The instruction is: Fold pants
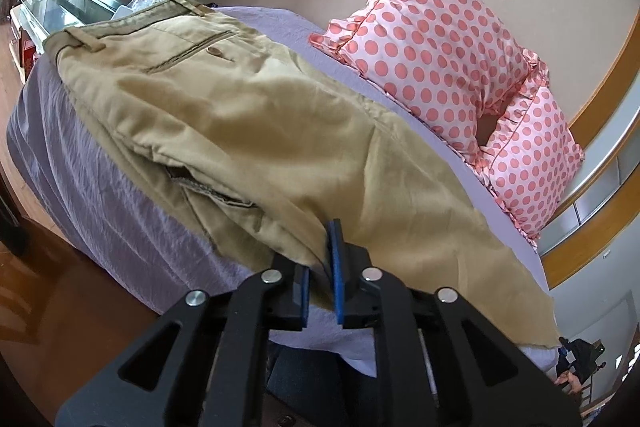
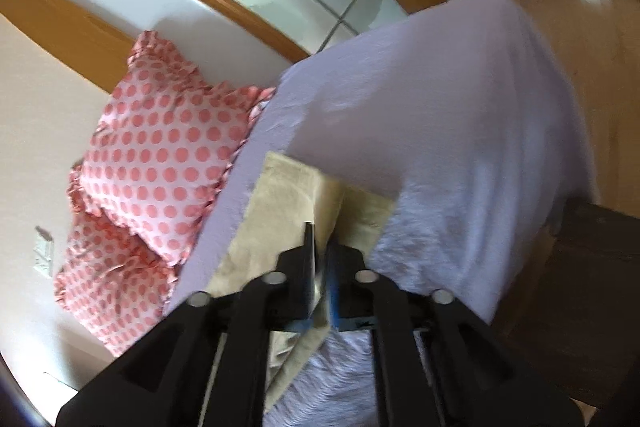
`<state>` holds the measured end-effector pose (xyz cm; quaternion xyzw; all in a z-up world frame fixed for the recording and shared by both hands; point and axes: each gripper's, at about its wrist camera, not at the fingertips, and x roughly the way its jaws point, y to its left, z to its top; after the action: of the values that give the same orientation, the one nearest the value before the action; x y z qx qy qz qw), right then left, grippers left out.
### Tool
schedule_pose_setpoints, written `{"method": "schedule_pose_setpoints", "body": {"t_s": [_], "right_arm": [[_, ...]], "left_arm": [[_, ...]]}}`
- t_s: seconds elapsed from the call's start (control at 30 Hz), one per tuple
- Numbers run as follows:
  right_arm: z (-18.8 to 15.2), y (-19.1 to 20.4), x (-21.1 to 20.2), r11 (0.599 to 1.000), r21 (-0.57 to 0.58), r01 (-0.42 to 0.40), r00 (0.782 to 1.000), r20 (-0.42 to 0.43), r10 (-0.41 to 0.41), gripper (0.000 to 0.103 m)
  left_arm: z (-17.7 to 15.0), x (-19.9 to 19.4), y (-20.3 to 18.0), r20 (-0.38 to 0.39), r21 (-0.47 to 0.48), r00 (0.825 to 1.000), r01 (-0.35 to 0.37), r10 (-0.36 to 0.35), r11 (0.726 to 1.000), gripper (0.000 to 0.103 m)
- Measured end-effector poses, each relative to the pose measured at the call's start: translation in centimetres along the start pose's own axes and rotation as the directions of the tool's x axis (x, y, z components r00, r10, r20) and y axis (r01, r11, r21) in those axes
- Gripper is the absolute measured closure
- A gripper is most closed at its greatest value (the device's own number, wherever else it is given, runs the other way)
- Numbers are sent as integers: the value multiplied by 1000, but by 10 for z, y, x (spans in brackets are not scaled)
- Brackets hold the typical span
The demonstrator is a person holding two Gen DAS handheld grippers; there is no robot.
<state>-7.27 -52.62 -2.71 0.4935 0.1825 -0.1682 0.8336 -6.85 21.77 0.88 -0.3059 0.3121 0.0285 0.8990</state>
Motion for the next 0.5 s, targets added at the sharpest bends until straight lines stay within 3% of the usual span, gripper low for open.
{"method": "schedule_pose_setpoints", "body": {"t_s": [0.07,0.13,0.27,0.33,0.43,0.47,0.5], "right_arm": [[2,-1,-10,1000,-9,30,998,49,-29,46],[3,-1,-16,998,-31,53,995,88,-50,46],[0,-5,-4,997,-39,59,997,52,-57,48],[-7,0,-4,995,-75,67,995,76,-62,48],[-17,5,2,993,-111,40,998,54,-34,66],[-21,6,6,991,-132,27,999,43,-22,77],[-22,7,11,990,-142,15,999,30,-11,96]], "left_arm": [[-3,-5,0,6,10,1000,7,-7,1000,87],[-6,-11,1,19,17,1000,15,-15,1000,83],[-12,-23,7,42,0,998,42,-42,999,75],[-14,-31,12,62,-17,997,41,-40,999,70],[-14,-42,23,104,-54,995,15,-9,998,59],[-13,-44,28,112,-69,994,10,-2,998,57],[-12,-44,31,113,-79,994,7,1,997,53]]}}
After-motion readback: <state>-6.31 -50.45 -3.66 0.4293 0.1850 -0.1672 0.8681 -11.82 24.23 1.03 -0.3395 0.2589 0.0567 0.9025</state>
